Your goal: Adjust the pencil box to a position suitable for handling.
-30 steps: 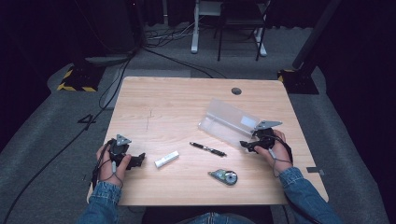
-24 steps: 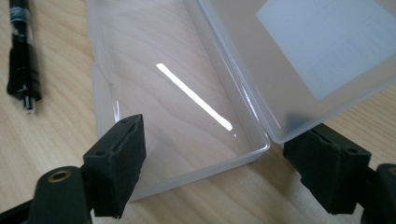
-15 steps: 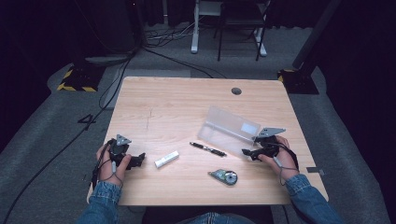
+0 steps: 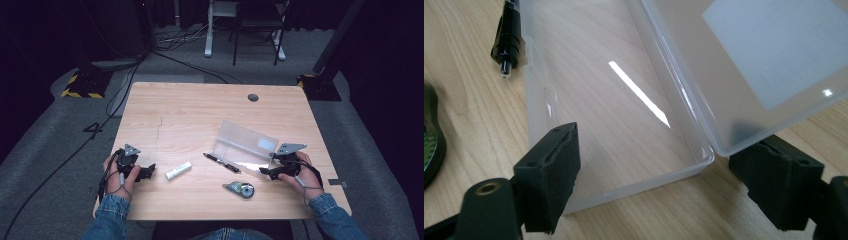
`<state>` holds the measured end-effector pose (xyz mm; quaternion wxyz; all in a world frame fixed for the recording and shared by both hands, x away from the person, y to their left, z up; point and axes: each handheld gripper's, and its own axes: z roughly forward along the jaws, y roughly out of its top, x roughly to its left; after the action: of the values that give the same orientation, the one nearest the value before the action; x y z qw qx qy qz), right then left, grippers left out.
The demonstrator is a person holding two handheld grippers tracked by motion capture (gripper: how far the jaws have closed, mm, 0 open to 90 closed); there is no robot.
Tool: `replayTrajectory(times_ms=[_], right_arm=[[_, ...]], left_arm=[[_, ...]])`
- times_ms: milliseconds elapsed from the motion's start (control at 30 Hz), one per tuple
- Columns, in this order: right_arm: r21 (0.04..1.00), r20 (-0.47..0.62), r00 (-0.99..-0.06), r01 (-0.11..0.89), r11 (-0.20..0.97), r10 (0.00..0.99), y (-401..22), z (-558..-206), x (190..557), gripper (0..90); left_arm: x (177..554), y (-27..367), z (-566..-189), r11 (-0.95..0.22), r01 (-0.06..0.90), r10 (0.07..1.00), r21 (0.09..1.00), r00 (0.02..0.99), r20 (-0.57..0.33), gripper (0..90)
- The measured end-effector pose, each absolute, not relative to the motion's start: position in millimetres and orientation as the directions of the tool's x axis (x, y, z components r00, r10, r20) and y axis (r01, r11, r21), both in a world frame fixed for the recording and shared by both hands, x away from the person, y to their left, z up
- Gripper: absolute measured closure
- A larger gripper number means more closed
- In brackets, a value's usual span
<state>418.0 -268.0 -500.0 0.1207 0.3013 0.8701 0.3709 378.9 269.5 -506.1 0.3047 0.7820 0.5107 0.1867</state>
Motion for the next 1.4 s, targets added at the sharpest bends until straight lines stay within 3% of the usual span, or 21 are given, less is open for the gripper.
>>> replayTrajectory(times_ms=[567,1400], right_arm=[[0.742,0.044,-0.750,0.467,0.481,0.660,-284,-485,410,21.2],[0.739,0.081,-0.745,0.491,0.461,0.662,-293,-459,375,30.4]], left_arm=[[379,270,-506,-0.296,0.683,0.910,0.667,0.413,-0.019,0.3],[385,265,-506,-0.304,0.682,0.905,0.666,0.426,-0.023,0.2]])
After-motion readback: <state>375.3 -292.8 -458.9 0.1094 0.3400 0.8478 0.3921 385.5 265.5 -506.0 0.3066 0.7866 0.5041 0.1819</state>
